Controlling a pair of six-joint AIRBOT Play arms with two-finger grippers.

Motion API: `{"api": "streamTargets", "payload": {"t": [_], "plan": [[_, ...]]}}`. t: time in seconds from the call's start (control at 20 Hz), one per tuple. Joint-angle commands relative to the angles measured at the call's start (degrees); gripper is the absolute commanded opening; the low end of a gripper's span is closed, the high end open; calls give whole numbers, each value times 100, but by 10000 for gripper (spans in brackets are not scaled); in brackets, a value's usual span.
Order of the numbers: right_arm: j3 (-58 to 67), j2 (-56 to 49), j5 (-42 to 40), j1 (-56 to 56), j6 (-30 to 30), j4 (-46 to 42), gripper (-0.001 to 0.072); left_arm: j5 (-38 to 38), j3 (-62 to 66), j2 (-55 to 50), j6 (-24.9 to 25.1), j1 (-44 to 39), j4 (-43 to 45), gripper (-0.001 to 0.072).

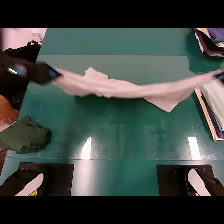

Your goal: Fold the shirts.

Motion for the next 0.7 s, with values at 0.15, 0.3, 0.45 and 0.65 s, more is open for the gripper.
{"api": "streamTargets", "payload": {"t": [0.15,0.3,0.45,0.65], "plan": [[2693,372,417,-101,35,-46,16,-275,3834,4,-428,0,11,21],[3595,243,1086,-586,42,-48,16,-87,4767,90,-726,0,7,20],[4422,-87,1871,-1025,369,-44,15,15,4789,273,-977,0,-24,20],[5224,-896,2677,-1045,723,-31,15,-74,3945,238,-1034,0,761,20]]}}
